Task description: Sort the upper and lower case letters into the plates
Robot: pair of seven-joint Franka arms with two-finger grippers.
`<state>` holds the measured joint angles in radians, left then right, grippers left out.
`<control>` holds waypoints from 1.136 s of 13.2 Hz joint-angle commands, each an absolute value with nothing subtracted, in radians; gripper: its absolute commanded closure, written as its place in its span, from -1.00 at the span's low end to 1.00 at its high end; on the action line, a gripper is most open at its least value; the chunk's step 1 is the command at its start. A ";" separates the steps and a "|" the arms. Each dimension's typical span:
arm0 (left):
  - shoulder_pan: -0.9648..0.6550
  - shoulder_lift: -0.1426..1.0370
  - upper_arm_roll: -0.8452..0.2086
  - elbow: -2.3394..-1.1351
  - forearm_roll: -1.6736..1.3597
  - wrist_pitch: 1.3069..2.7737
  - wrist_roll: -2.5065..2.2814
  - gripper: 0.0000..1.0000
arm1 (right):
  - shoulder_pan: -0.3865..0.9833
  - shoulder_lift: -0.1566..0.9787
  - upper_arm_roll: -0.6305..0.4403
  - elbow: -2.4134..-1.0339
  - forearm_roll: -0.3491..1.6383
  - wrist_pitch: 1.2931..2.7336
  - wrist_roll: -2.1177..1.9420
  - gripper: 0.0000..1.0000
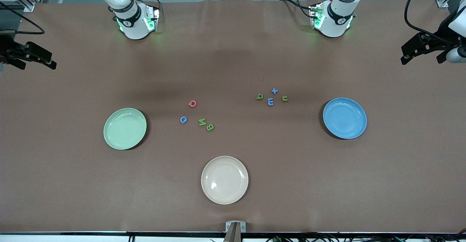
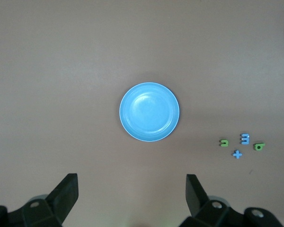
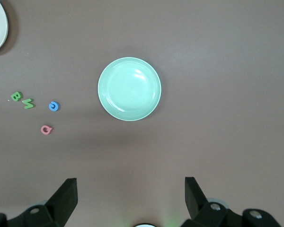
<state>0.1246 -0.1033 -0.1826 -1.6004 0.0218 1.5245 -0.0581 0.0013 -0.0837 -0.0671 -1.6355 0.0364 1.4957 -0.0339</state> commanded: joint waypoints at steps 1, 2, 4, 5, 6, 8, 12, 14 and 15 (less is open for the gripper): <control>0.130 -0.109 -0.187 -1.595 0.028 1.506 -0.054 -1.00 | -0.006 -0.110 -0.060 -1.663 0.049 1.496 -0.025 -1.00; 0.140 -0.107 -0.187 -1.589 0.028 1.506 -0.051 -1.00 | -0.006 -0.110 -0.060 -1.663 0.049 1.491 -0.025 -1.00; 0.141 -0.104 -0.187 -1.588 0.028 1.506 -0.049 -1.00 | -0.006 -0.110 -0.060 -1.663 0.049 1.490 -0.025 -1.00; 0.141 -0.092 -0.187 -1.585 0.029 1.508 -0.046 -1.00 | -0.006 -0.110 -0.060 -1.661 0.048 1.489 -0.023 -1.00; 0.140 -0.077 -0.189 -1.583 0.026 1.508 -0.045 -1.00 | -0.006 -0.109 -0.060 -1.660 0.049 1.489 -0.021 -1.00; 0.121 -0.034 -0.205 -1.589 0.018 1.528 -0.083 -1.00 | -0.006 -0.107 -0.060 -1.643 0.046 1.488 -0.023 -1.00; 0.113 0.040 -0.282 -1.711 -0.075 1.729 -0.168 -1.00 | -0.011 -0.051 -0.061 -1.618 0.038 1.509 -0.026 -1.00; 0.107 0.051 -0.339 -1.799 -0.075 1.854 -0.291 -1.00 | -0.020 0.003 -0.064 -1.618 0.044 1.537 -0.025 -1.00; 0.103 0.072 -0.372 -1.833 -0.071 1.905 -0.364 -1.00 | -0.021 0.044 -0.066 -1.614 0.044 1.543 -0.025 -1.00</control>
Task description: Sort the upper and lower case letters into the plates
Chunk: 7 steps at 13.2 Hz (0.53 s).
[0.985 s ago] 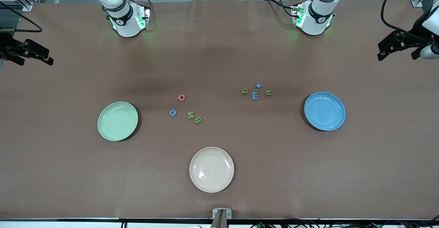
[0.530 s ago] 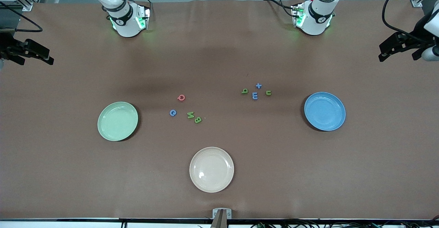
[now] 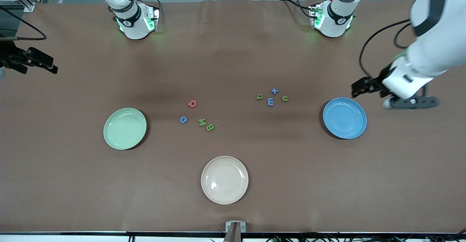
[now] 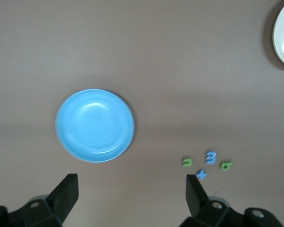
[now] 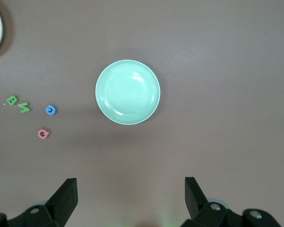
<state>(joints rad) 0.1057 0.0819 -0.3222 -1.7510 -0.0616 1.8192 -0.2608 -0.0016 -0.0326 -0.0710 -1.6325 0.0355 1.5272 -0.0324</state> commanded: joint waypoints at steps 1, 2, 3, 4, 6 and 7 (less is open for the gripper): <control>0.100 0.089 -0.405 -1.868 -0.068 1.958 -0.433 -1.00 | -0.023 0.087 -0.067 -1.603 0.028 1.552 -0.028 -1.00; 0.085 0.090 -0.432 -1.926 -0.058 2.047 -0.486 -0.99 | -0.025 0.135 -0.069 -1.591 0.012 1.569 -0.028 -1.00; 0.068 0.091 -0.439 -1.983 -0.054 2.121 -0.536 -0.99 | -0.018 0.149 -0.068 -1.594 -0.024 1.581 -0.022 -1.00; 0.033 0.092 -0.442 -2.046 -0.052 2.194 -0.576 -0.98 | -0.020 0.150 -0.067 -1.630 -0.002 1.609 0.006 -1.00; -0.014 0.095 -0.442 -2.165 -0.026 2.332 -0.650 -0.93 | -0.012 0.149 -0.067 -1.658 0.115 1.643 0.185 -1.00; -0.037 0.095 -0.445 -2.228 0.000 2.403 -0.678 -0.90 | 0.014 0.150 -0.064 -1.661 0.121 1.658 0.269 -1.00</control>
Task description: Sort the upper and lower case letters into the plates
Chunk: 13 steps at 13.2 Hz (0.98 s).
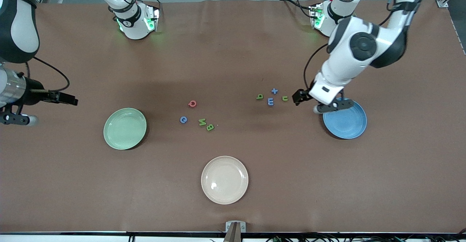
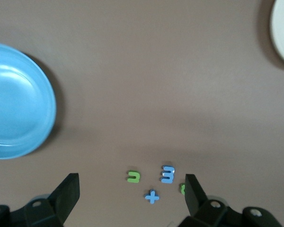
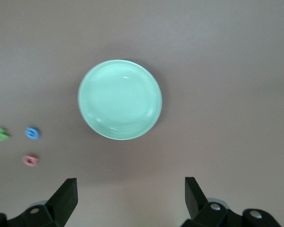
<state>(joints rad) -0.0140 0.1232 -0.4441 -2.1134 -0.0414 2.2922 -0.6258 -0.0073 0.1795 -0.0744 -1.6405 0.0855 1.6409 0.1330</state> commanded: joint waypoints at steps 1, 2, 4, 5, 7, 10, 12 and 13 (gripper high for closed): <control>-0.057 0.097 -0.445 -2.281 0.021 2.468 -0.701 -0.87 | 0.044 0.152 -0.063 -1.683 0.121 1.686 0.353 -1.00; -0.058 0.106 -0.446 -2.322 0.038 2.511 -0.707 -0.81 | 0.076 0.150 -0.063 -1.721 0.121 1.742 0.450 -1.00; -0.083 0.123 -0.446 -2.368 0.038 2.533 -0.712 -0.69 | 0.168 0.153 -0.063 -1.790 0.117 1.845 0.666 -1.00; -0.098 0.136 -0.446 -2.384 0.038 2.551 -0.724 -0.65 | 0.202 0.161 -0.063 -1.822 0.117 1.897 0.772 -1.00; -0.103 0.173 -0.446 -2.402 0.047 2.614 -0.733 -0.53 | 0.265 0.172 -0.063 -1.899 0.117 2.015 0.871 -1.00; -0.121 0.241 -0.443 -2.402 0.077 2.661 -0.735 -0.39 | 0.334 0.225 -0.061 -1.992 0.120 2.201 0.987 -1.00; -0.120 0.265 -0.443 -2.398 0.110 2.666 -0.747 -0.36 | 0.388 0.308 -0.063 -1.997 0.120 2.296 1.090 -1.00; -0.120 0.281 -0.440 -2.395 0.133 2.666 -0.747 -0.34 | 0.412 0.346 -0.063 -1.997 0.120 2.351 1.120 -1.00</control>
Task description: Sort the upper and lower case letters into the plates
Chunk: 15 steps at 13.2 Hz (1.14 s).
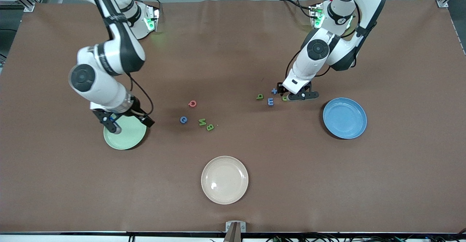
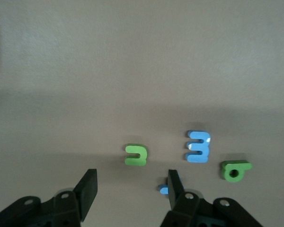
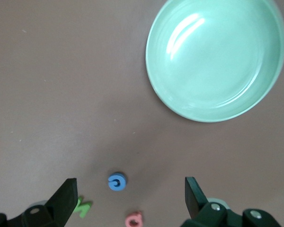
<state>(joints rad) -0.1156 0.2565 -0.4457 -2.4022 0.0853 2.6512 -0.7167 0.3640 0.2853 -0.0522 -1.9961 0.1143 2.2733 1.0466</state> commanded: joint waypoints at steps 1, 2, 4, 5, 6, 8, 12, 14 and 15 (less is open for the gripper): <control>-0.115 0.297 -0.439 -2.392 0.164 2.666 -0.747 -0.33 | 0.426 0.388 -0.063 -1.997 0.120 2.402 1.143 -1.00; -0.110 0.310 -0.437 -2.385 0.196 2.666 -0.753 -0.33 | 0.440 0.418 -0.063 -1.994 0.120 2.439 1.155 -1.00; -0.112 0.334 -0.436 -2.369 0.209 2.666 -0.779 -0.30 | 0.465 0.474 -0.063 -1.991 0.118 2.506 1.204 -1.00; -0.112 0.350 -0.436 -2.358 0.209 2.666 -0.784 -0.27 | 0.475 0.494 -0.063 -1.987 0.117 2.513 1.209 -0.99; -0.112 0.356 -0.436 -2.352 0.209 2.666 -0.785 -0.23 | 0.480 0.508 -0.063 -1.983 0.117 2.514 1.210 -0.96; -0.112 0.370 -0.434 -2.339 0.209 2.666 -0.787 -0.13 | 0.489 0.515 -0.063 -1.982 0.117 2.511 1.242 -0.95; -0.112 0.397 -0.433 -2.324 0.209 2.666 -0.787 -0.05 | 0.526 0.546 -0.067 -1.974 0.114 2.513 1.282 -0.78; -0.112 0.400 -0.431 -2.324 0.209 2.666 -0.787 -0.03 | 0.537 0.557 -0.067 -1.973 0.114 2.513 1.284 -0.69; -0.112 0.403 -0.430 -2.324 0.210 2.666 -0.787 0.01 | 0.543 0.563 -0.067 -1.973 0.114 2.513 1.284 -0.65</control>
